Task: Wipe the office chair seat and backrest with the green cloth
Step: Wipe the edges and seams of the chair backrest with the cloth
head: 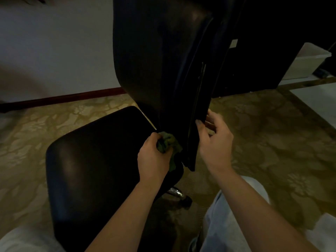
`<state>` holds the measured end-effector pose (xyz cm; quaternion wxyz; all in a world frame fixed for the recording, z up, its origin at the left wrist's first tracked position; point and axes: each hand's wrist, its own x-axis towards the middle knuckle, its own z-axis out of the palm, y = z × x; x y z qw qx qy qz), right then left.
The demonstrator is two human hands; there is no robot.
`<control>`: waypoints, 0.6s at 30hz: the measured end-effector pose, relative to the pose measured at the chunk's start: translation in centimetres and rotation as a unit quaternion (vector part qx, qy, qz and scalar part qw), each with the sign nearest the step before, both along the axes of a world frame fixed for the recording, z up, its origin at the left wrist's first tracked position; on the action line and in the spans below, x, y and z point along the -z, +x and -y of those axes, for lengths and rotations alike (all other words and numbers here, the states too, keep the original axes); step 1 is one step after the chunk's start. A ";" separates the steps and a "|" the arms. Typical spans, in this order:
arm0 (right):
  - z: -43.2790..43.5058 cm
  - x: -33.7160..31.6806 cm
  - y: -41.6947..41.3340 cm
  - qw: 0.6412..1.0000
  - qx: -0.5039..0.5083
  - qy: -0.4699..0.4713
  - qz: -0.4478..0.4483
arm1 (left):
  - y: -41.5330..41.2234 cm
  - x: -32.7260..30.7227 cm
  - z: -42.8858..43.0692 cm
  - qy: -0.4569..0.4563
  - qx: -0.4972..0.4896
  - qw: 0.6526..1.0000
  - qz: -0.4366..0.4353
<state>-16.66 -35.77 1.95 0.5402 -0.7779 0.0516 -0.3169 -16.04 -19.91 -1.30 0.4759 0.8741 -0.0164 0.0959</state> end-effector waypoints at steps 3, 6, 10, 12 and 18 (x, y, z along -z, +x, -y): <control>0.0 0.0 0.0 1.000 -0.004 0.001 0.001 | -0.4 1.6 -1.3 -0.008 0.012 0.997 -0.073; 0.0 0.0 0.0 1.000 0.002 -0.001 0.000 | -1.1 1.8 -2.1 -0.034 0.014 0.998 -0.053; -0.2 0.1 -0.1 1.000 0.003 0.008 0.000 | -1.4 -0.2 -1.3 -0.084 0.007 0.996 0.024; -0.2 0.2 -0.2 1.000 0.002 0.011 -0.003 | -0.9 -0.7 -0.9 -0.085 -0.005 0.995 0.057; -0.1 0.3 0.0 1.000 0.007 0.006 -0.003 | 0.4 -0.1 0.1 -0.082 -0.020 0.995 0.050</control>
